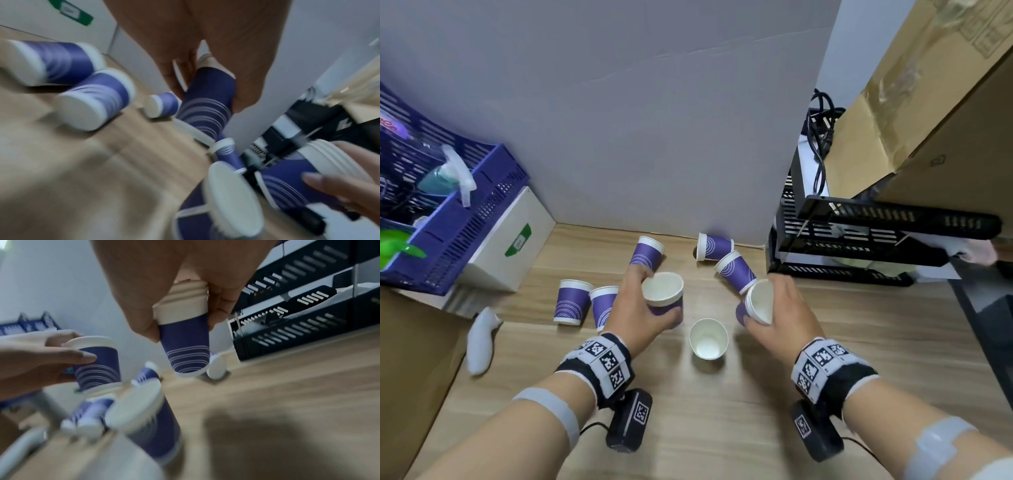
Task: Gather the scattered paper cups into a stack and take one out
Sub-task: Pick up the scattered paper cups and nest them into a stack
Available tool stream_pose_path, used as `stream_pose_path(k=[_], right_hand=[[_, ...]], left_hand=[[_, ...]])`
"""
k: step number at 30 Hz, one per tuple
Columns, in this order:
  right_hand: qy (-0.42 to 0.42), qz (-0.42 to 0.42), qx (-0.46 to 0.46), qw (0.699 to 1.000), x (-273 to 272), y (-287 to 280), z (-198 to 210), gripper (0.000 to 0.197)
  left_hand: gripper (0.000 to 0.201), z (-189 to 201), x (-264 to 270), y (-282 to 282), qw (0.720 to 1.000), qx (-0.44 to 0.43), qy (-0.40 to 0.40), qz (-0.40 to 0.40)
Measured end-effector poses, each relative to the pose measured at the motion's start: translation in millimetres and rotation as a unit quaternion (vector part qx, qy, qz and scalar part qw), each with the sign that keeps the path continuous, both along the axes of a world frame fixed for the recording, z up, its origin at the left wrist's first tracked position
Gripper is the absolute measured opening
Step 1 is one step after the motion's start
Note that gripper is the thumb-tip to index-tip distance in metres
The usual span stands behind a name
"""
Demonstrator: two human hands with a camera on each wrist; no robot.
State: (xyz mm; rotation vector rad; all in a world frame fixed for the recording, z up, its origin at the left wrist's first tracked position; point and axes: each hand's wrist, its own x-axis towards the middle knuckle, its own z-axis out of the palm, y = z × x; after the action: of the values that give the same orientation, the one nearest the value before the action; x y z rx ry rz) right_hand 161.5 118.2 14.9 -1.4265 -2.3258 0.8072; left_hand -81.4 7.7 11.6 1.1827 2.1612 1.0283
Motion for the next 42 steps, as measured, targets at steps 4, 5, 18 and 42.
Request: stream_pose_path(k=[4, 5, 18, 42], right_hand=[[0.11, -0.012, 0.043, 0.993, -13, 13, 35, 0.072], [0.132, -0.009, 0.049, 0.99, -16, 14, 44, 0.073], [0.113, 0.106, 0.015, 0.988, -20, -25, 36, 0.076], [-0.203, 0.241, -0.03, 0.949, -50, -45, -39, 0.076]], left_hand=[[0.092, 27, 24, 14, 0.99, 0.06, 0.014, -0.125], [0.087, 26, 31, 16, 0.985, 0.059, 0.038, -0.156], [0.073, -42, 54, 2, 0.983, -0.049, 0.034, -0.174], [0.071, -43, -69, -21, 0.959, -0.242, 0.133, 0.056]])
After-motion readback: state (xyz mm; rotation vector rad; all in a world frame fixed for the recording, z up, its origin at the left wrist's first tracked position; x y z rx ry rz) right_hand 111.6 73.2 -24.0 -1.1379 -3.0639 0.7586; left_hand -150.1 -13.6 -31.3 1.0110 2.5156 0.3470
